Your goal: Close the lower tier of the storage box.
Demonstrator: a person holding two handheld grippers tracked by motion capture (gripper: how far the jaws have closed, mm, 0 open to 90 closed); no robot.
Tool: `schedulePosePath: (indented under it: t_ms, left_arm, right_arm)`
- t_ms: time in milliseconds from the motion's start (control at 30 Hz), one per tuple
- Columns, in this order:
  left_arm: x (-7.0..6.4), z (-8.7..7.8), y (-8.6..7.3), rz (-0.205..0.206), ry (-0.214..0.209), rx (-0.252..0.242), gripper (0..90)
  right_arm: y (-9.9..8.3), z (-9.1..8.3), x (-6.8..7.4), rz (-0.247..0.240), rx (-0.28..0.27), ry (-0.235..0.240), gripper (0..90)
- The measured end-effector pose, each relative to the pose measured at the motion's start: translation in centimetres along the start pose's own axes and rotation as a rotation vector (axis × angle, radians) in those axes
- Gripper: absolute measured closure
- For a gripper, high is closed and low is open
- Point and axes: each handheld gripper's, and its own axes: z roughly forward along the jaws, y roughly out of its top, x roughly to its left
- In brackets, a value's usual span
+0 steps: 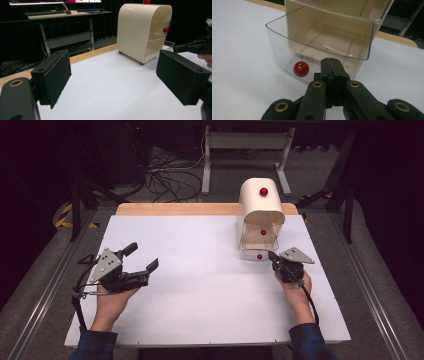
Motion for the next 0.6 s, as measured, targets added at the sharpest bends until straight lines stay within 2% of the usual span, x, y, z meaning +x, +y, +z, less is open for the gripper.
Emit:
schedulePosePath:
  t_ms: [600]
  left_arm:
    - [0.0, 0.0, -0.06, 0.002, -0.002, 0.0, 13.7]
  right_arm:
    - [0.51, 0.74, -0.18, 0.006, -0.013, -0.007, 90.0]
